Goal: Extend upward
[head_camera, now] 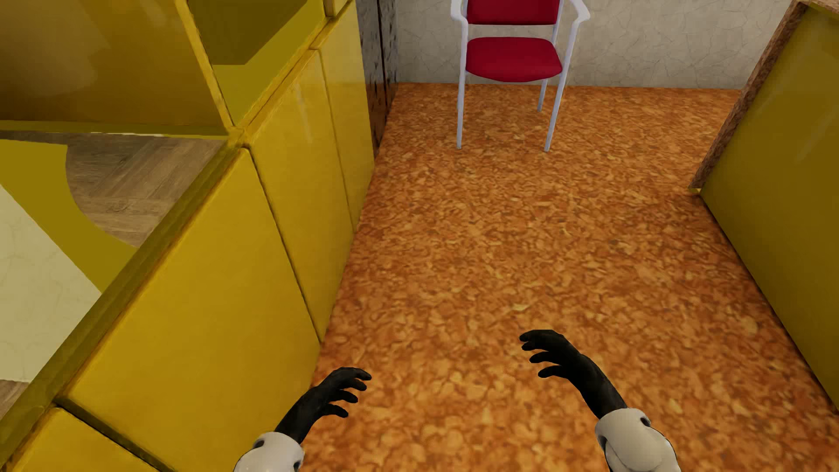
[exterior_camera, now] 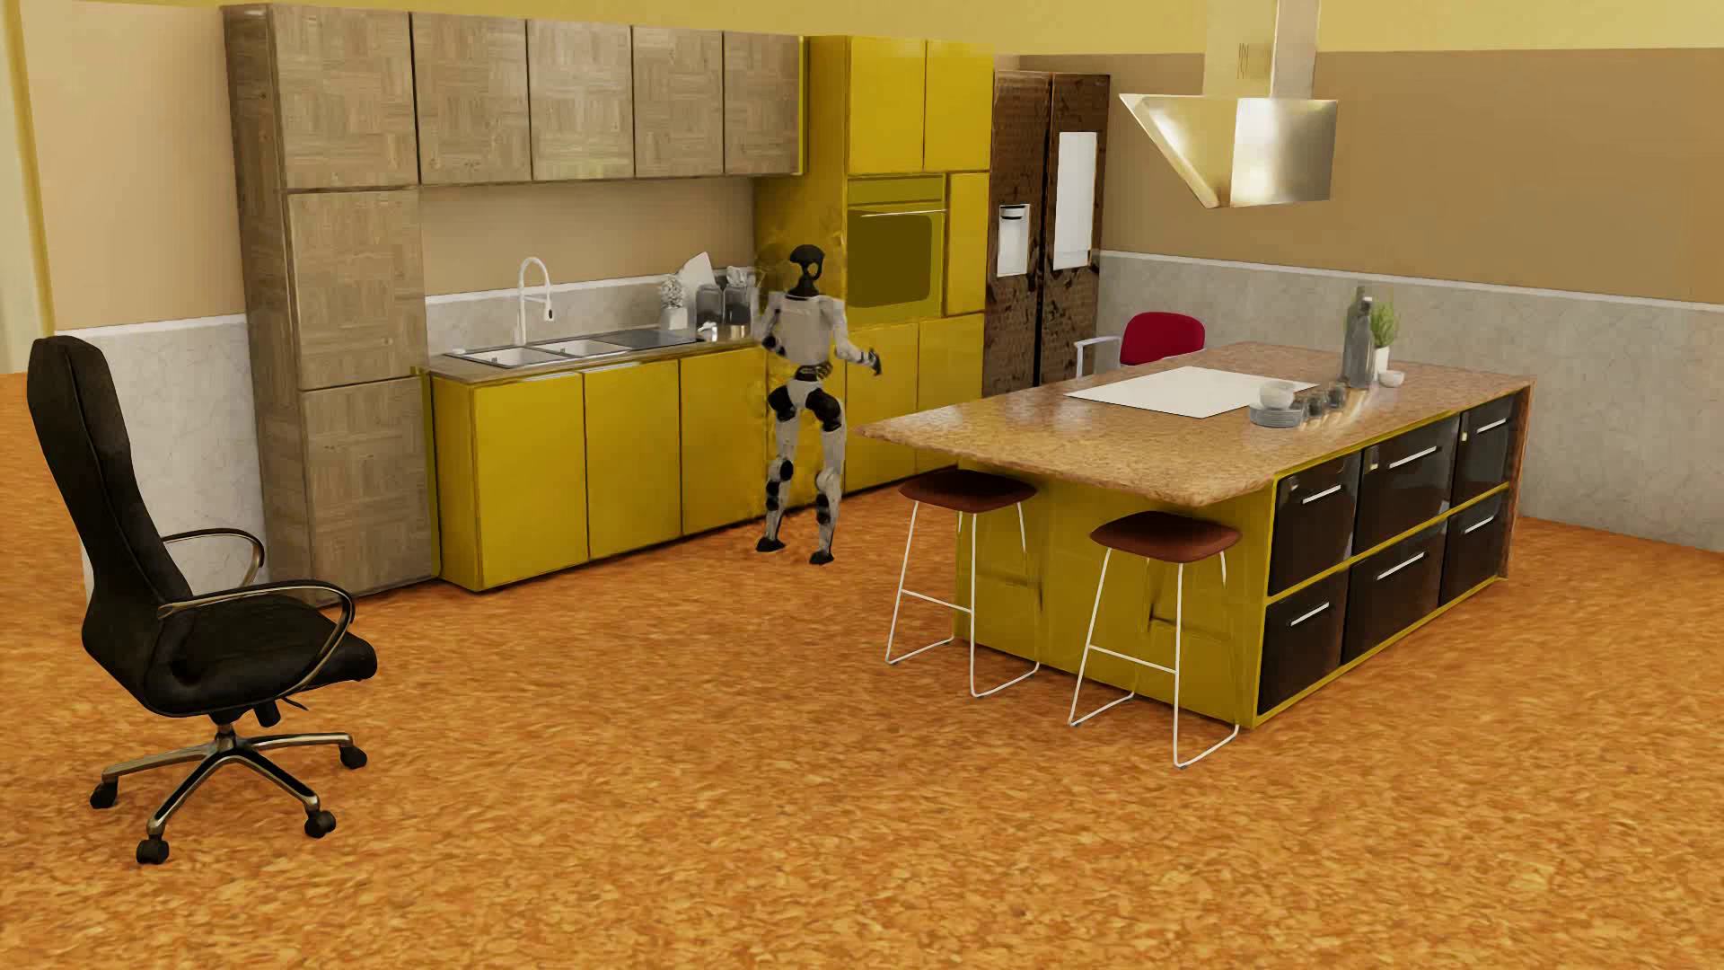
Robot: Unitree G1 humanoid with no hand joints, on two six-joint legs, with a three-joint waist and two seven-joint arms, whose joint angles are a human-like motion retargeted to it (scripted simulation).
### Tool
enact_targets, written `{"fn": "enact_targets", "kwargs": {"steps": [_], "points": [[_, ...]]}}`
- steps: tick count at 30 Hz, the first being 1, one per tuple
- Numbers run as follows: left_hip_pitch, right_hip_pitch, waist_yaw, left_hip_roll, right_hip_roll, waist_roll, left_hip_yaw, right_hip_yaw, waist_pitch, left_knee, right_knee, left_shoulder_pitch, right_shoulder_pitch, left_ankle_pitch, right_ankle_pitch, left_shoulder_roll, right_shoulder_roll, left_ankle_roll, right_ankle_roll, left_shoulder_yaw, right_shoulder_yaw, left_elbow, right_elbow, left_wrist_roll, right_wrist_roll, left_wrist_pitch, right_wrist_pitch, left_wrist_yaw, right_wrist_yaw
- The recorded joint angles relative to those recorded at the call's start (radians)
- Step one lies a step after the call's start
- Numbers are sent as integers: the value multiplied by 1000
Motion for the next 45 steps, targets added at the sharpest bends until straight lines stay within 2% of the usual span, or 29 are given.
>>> {"fn": "enact_targets", "kwargs": {"steps": [18,20,21,22,29,34,39,42,45], "points": [[18,21,-3,-2,-4,-3,0,0,4,-8,-4,-12,0,-5,-14,5,-3,0,0,-5,-8,-24,-16,0,0,0,0,0,0],[8,-6,17,-8,-14,-17,0,0,-5,-24,6,-17,-3,14,-8,16,-4,0,0,4,-21,-52,-38,0,0,0,0,0,0],[27,17,12,9,7,1,0,0,19,-15,6,-23,-4,12,-3,21,-12,0,0,2,-26,-72,-54,0,0,0,0,0,0],[42,32,12,8,11,1,0,0,30,-20,6,-27,-7,11,-13,31,-17,0,0,11,-38,-99,-70,0,0,0,0,0,0],[5,8,-10,-3,-3,-6,0,0,3,7,-4,-110,-85,-19,24,88,-82,0,0,134,-169,-315,-227,0,0,0,0,0,0],[-3,-2,-12,-8,-8,-8,0,0,-5,9,-3,-205,-195,-18,28,132,-130,0,0,301,-330,-449,-321,0,0,0,0,0,0],[-1,-1,-8,-10,-8,-4,0,0,-2,6,-2,-340,-346,-9,24,177,-206,0,0,413,-445,-508,-330,0,0,0,0,0,0],[-3,-7,-2,-11,-9,-6,0,0,-1,4,-1,-450,-441,-10,30,201,-265,0,0,492,-474,-515,-321,0,0,0,0,0,0],[-4,-9,-2,-11,-6,-6,0,0,-3,4,-1,-583,-557,-6,41,261,-325,0,0,557,-507,-523,-332,0,0,0,0,0,0]]}}
